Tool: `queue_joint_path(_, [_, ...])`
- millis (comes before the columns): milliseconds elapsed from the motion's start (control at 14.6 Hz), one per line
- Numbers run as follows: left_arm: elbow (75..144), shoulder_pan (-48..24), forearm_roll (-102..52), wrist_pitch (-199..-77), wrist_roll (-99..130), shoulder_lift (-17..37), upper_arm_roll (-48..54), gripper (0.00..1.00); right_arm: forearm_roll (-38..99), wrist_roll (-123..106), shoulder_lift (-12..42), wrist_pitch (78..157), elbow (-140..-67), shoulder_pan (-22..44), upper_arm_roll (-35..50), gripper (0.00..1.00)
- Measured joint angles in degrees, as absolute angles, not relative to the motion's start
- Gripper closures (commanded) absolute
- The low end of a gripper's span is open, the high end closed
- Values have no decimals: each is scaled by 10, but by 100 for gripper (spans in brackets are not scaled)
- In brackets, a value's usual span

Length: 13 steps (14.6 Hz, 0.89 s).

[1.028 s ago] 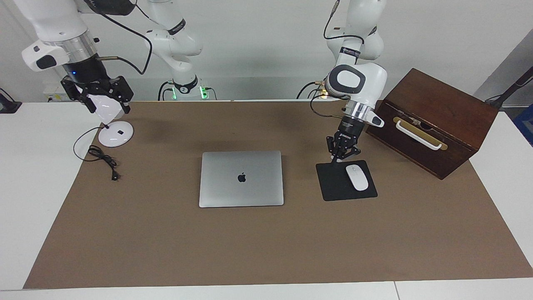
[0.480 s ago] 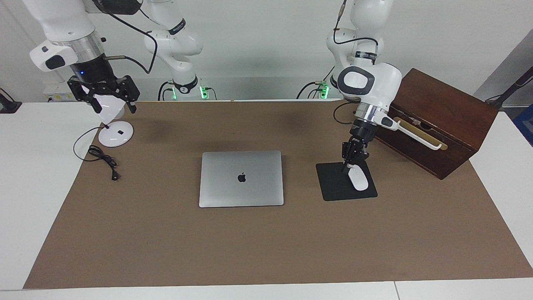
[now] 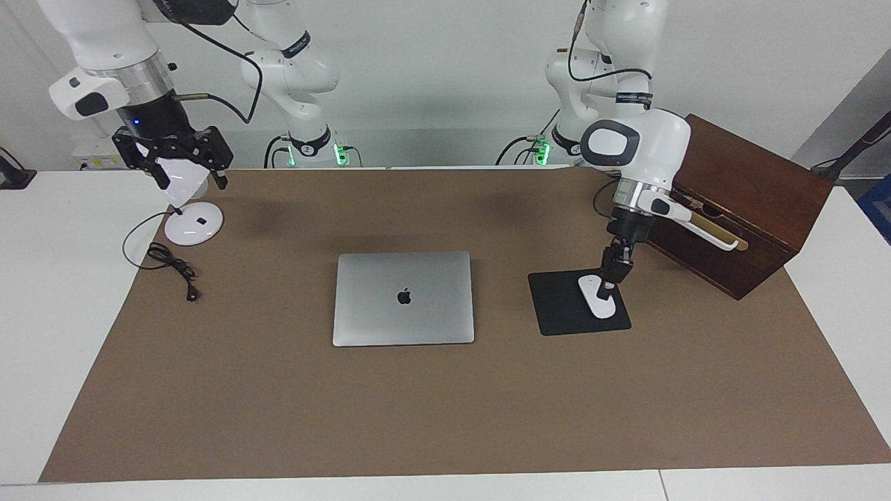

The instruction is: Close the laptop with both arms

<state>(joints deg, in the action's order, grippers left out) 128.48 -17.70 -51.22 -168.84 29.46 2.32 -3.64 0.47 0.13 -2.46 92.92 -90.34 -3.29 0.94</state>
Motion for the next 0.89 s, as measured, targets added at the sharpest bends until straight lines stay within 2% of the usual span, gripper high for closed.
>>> queue_joint_path(206, [1267,-99,-349,-1577,292,23,-39,100,5,1,-25,929,-911,-33,9,0])
queue_joint_path(411, [1219,-33,-197,-1436,290,23,-40,100,5,1,-25,928,-918,-33,9,0])
queue_joint_path(754, [1161,-19,-6,-1229,289,19,-39,100,5,1,-25,928,-919,-33,9,0])
queue_joint_path(822, [1149,-19,14,-1187,289,17,-37,98,5,1,-25,928,-920,-33,9,0])
queue_joint_path(891, [1138,-19,23,-1150,288,14,-36,90,5,1,-25,928,-920,-33,9,0])
